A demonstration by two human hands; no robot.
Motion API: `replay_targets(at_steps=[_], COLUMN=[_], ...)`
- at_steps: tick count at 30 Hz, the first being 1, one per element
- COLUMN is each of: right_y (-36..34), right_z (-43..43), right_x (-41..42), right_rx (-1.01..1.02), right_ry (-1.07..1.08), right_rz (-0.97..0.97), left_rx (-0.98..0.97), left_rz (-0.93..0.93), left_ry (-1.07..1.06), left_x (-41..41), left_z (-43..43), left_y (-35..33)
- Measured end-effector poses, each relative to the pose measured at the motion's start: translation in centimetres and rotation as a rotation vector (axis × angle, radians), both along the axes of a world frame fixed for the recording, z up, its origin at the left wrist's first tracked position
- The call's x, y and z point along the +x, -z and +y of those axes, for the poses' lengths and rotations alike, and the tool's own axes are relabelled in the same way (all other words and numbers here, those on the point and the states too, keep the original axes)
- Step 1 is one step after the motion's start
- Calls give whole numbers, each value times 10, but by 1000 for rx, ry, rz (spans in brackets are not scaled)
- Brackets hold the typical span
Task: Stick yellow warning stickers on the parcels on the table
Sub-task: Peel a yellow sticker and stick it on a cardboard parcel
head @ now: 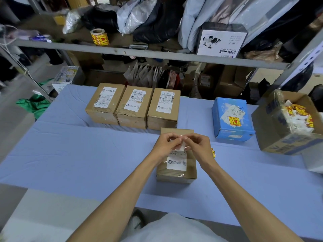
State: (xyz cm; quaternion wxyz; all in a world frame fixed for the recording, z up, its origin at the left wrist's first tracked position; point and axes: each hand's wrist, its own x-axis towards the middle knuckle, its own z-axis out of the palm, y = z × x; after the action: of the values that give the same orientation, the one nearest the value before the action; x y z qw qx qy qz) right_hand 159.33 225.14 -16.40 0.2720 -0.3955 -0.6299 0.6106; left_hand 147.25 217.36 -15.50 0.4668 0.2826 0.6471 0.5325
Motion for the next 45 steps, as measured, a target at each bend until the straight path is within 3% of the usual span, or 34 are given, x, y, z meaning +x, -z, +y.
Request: replay_targets(at_steps=[8,13,25,29,34,45], right_y=[1,-2,-7,-5,-9,-6], right_z=[0,-3,0,-1,1,14], right_x=[-4,-8,-1,-1,0,4], right_rx=[40,62,-36,-13,-13,-96], right_ry=[37,47,89,84,59,289], right_rz=[-11,3,44,-1,16,-24], left_rx=[12,8,-62,-103,-134,-109], left_rz=[-86,-40,-60,-154,-34,-54], left_ry=[-52,-136,-73,-79,14,-17], left_x=[1,4,5,4,4,0], left_z=[6,13,14,13,16,10], left_y=[-1,2,5,5,5,4])
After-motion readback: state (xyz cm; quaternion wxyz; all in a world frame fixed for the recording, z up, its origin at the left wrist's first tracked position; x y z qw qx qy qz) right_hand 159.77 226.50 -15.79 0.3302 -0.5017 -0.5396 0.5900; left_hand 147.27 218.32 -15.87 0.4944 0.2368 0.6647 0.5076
